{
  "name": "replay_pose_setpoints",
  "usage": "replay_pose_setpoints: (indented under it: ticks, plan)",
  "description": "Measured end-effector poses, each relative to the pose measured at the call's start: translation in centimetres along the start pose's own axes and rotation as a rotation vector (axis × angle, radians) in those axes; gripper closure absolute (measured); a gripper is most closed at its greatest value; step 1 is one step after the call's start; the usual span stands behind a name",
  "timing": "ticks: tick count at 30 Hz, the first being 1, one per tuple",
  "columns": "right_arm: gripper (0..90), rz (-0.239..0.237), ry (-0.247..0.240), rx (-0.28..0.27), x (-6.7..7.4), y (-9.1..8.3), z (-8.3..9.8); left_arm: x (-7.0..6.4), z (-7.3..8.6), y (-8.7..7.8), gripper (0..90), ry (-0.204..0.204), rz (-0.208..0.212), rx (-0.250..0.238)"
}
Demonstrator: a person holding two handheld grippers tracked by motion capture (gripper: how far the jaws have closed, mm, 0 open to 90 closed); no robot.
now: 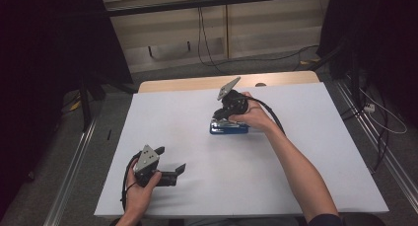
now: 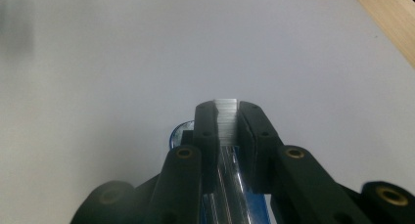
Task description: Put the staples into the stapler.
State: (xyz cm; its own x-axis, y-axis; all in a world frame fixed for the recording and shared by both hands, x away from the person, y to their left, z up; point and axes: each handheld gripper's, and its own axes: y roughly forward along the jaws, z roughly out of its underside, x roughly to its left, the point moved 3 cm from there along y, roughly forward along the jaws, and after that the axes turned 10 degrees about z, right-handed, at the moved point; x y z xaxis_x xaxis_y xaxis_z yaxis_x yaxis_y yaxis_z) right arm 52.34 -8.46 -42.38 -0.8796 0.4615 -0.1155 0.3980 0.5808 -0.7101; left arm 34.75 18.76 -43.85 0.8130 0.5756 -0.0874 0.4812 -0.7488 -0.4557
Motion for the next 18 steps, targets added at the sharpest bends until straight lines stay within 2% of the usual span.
replay_pose_setpoints:
  ticks: [9, 18]
  plan:
    - [79.4, -0.016, -0.041, 0.011, 0.28, 0.23, 0.05, -0.01, 0.01, -0.01, 3.7, 0.0, 0.0, 0.001]
    - [79.4, -0.018, -0.055, 0.021, 0.41, 0.45, 0.22, 0.01, 0.02, -0.03, 3.7, 0.001, 0.0, 0.003]
